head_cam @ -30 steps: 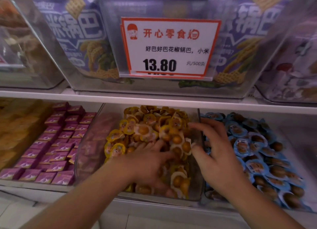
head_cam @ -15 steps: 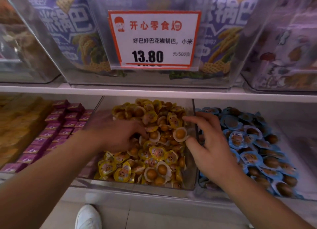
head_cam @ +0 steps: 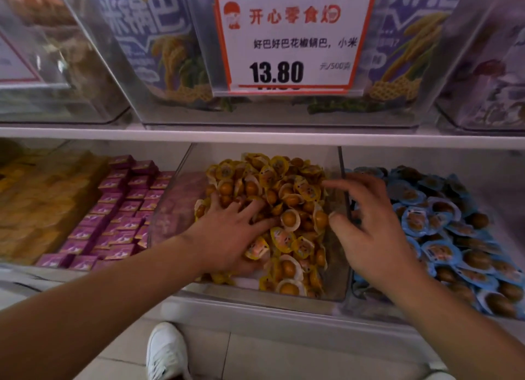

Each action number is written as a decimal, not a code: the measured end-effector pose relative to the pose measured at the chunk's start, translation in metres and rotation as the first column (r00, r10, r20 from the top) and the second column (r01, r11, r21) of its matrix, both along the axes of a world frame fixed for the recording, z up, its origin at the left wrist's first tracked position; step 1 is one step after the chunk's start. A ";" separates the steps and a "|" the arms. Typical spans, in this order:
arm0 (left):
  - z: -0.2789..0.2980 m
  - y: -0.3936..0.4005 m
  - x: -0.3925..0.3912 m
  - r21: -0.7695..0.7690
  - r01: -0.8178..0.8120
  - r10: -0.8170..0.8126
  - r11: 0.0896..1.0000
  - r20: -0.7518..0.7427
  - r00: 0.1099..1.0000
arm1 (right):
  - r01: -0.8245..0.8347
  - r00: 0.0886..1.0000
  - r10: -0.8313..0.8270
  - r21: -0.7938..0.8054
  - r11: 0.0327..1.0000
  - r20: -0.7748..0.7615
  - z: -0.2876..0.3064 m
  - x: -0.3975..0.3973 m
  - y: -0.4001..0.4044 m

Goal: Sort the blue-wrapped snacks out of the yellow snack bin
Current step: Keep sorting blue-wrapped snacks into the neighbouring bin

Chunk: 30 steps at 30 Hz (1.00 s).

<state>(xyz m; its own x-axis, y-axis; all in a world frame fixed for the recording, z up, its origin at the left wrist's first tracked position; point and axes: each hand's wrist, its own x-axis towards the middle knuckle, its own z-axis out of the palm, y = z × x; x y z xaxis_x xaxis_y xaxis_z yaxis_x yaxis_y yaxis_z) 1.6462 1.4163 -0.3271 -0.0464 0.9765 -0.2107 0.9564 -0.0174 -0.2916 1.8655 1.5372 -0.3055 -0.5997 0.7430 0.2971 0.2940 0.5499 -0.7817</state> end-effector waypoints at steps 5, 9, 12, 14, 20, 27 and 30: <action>0.018 0.028 -0.014 0.065 -0.051 0.056 0.997 -0.084 0.995 | -0.010 1.000 0.010 -0.006 1.000 -0.024 0.001 -0.002 0.000; 0.028 0.020 -0.019 0.012 -0.085 0.084 0.996 0.086 0.993 | -0.006 0.999 0.006 -0.007 1.000 -0.039 0.000 -0.001 0.001; 0.037 -0.007 -0.029 -0.209 -0.060 0.089 0.976 0.131 0.987 | 0.002 1.000 -0.002 0.000 1.000 -0.029 -0.001 -0.002 0.002; 0.038 -0.023 -0.034 -0.278 -0.012 0.026 0.960 0.045 0.999 | 0.003 1.000 -0.003 0.007 1.000 -0.023 -0.001 -0.003 0.002; 0.015 -0.015 -0.016 -0.181 0.090 -0.112 0.979 -0.117 0.987 | -0.003 0.999 0.003 -0.004 1.000 -0.041 -0.003 -0.001 0.002; 0.019 0.025 -0.019 0.081 -0.061 0.053 0.995 0.091 0.994 | -0.011 0.999 0.012 0.022 1.000 -0.047 -0.002 -0.002 0.003; 0.029 0.035 -0.024 0.183 -0.217 0.132 0.959 0.392 0.910 | -0.021 0.999 0.021 0.014 1.000 -0.044 -0.002 -0.002 0.003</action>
<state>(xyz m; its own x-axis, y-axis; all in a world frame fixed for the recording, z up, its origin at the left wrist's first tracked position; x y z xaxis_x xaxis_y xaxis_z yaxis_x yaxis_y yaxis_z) 1.6227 1.4517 -0.2976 -0.1804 0.9832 -0.0294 0.9771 0.1826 0.1089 1.8632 1.5399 -0.3077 -0.6012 0.7262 0.3335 0.2475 0.5660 -0.7864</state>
